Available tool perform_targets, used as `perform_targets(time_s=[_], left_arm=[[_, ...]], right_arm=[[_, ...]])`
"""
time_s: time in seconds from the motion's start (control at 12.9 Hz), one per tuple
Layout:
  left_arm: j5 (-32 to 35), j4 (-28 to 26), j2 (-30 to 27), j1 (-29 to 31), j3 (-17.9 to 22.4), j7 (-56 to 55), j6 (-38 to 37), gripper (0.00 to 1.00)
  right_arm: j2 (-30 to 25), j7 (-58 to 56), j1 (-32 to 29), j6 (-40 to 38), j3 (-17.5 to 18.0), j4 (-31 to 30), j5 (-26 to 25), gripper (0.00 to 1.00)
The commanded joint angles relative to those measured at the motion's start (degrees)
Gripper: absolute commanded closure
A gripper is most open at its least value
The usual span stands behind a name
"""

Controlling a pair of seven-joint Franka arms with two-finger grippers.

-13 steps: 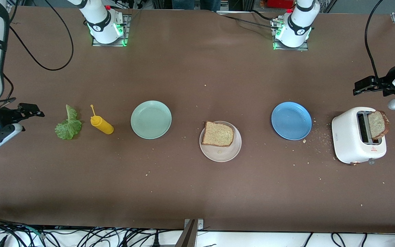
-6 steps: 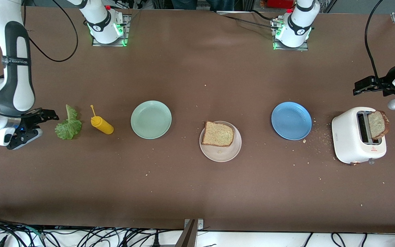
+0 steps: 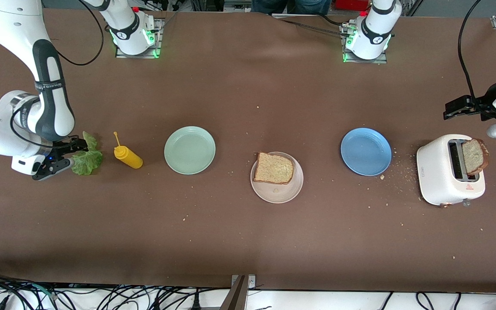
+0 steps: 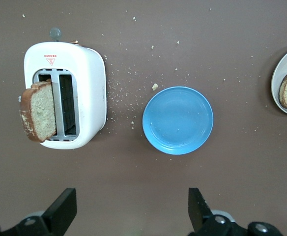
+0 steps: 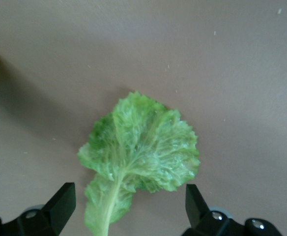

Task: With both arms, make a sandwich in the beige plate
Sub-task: 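Lower the right gripper onto the lettuce leaf stem and grasp it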

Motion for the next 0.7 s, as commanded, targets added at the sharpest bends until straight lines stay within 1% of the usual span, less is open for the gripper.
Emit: perform_targets(time_s=[0.0, 0.16, 0.31, 0.39, 0.47, 0.54, 0.62], left_arm=[[-1.67, 0.01, -0.15, 0.13, 0.00, -0.33, 0.29, 0.00], [-1.67, 0.01, -0.15, 0.13, 0.00, -0.33, 0.29, 0.00], [-1.67, 0.01, -0.15, 0.13, 0.00, -0.33, 0.29, 0.00], [-1.67, 0.01, -0.15, 0.13, 0.00, -0.33, 0.29, 0.00], [-1.67, 0.01, -0.15, 0.13, 0.00, -0.33, 0.29, 0.00], [-1.67, 0.01, -0.15, 0.13, 0.00, -0.33, 0.29, 0.00], [-1.67, 0.01, -0.15, 0.05, 0.00, -0.33, 0.29, 0.00]], right_arm=[[0.26, 0.58, -0.08, 1.85, 0.03, -2.05, 1.19, 0.01], [1.76, 0.23, 0.01, 1.85, 0.03, -2.14, 2.94, 0.01], [2.64, 0.22, 0.09, 2.03, 0.03, -2.05, 3.12, 0.02], [2.82, 0.22, 0.09, 2.03, 0.03, -2.05, 3.30, 0.12], [3.52, 0.05, 0.09, 2.03, 0.03, -2.05, 3.91, 0.20], [3.61, -0.13, 0.09, 2.03, 0.03, -2.05, 4.61, 0.32], [3.96, -0.13, 0.27, 2.03, 0.11, -2.05, 4.79, 0.48]])
